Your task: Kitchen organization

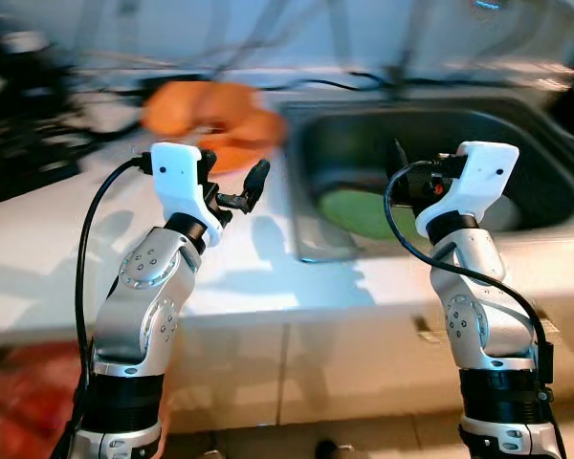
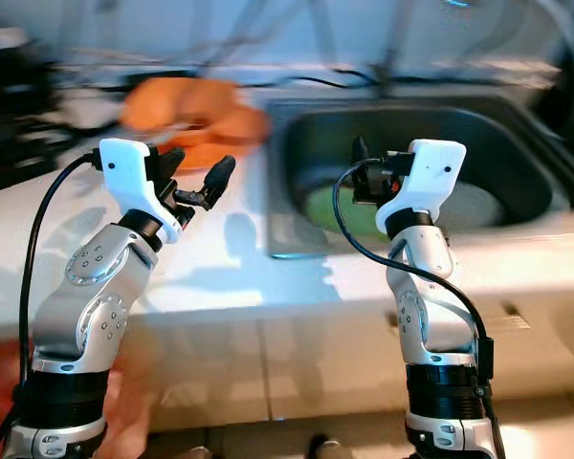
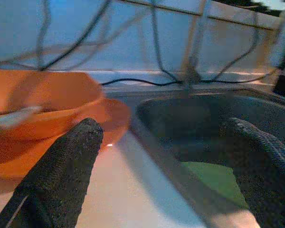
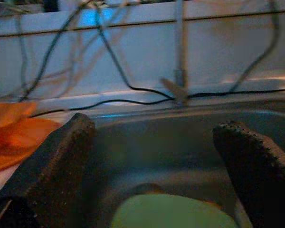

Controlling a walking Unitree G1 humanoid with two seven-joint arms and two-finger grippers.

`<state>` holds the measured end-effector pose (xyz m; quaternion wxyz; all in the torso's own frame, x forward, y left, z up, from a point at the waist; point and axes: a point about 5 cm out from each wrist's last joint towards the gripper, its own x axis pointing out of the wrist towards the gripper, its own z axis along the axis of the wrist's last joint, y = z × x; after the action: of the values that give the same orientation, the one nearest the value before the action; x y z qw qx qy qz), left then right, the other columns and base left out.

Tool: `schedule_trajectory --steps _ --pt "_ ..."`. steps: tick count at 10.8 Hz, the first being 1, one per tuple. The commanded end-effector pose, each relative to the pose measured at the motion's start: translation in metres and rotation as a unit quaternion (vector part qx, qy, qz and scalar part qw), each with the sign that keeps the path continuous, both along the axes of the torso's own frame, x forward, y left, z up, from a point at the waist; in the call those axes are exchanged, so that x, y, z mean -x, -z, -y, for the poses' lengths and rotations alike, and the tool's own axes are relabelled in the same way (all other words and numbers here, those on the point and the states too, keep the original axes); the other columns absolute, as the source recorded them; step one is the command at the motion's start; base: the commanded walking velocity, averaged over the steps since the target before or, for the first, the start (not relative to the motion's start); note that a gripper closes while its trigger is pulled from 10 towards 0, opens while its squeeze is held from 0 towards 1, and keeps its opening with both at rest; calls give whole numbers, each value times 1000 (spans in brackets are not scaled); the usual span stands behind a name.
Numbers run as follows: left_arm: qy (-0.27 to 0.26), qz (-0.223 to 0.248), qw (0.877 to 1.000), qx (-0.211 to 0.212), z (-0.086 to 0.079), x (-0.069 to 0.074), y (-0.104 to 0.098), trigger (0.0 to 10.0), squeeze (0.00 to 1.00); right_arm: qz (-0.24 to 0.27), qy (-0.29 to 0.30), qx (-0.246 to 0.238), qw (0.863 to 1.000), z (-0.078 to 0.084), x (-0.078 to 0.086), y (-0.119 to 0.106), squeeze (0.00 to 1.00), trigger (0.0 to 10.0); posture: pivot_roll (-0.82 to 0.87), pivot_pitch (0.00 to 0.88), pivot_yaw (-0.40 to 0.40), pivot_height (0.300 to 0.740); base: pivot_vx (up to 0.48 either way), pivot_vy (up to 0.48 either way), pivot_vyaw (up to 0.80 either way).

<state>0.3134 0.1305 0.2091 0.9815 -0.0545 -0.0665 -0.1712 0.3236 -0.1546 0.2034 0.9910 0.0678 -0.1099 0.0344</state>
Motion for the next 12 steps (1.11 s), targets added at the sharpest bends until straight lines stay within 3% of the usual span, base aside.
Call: schedule_trajectory --steps 1,4,7,10,12 --pt "-5 -5 1000 -7 -3 -2 0 10000 0 -1 2 -1 1000 1 0 -1 341 10000 71 48 -4 740 0 0 0" --pt "-33 -21 999 -14 -15 -10 5 10000 0 -1 1 0 1000 3 1 -2 290 10000 64 55 -13 740 0 0 0" --pt "-10 -42 997 -58 -17 -26 13 10000 0 -13 -6 2 1000 3 9 1 282 10000 44 95 -27 740 0 0 0" --pt "4 -47 996 -78 -17 -52 11 10000 0 -22 -2 -5 1000 0 16 4 278 10000 -2 138 -2 740 0 0 0" --pt "-23 -36 996 -81 -22 -68 8 10000 0 -33 13 1 999 6 27 8 278 10000 -33 147 4 740 0 0 0"
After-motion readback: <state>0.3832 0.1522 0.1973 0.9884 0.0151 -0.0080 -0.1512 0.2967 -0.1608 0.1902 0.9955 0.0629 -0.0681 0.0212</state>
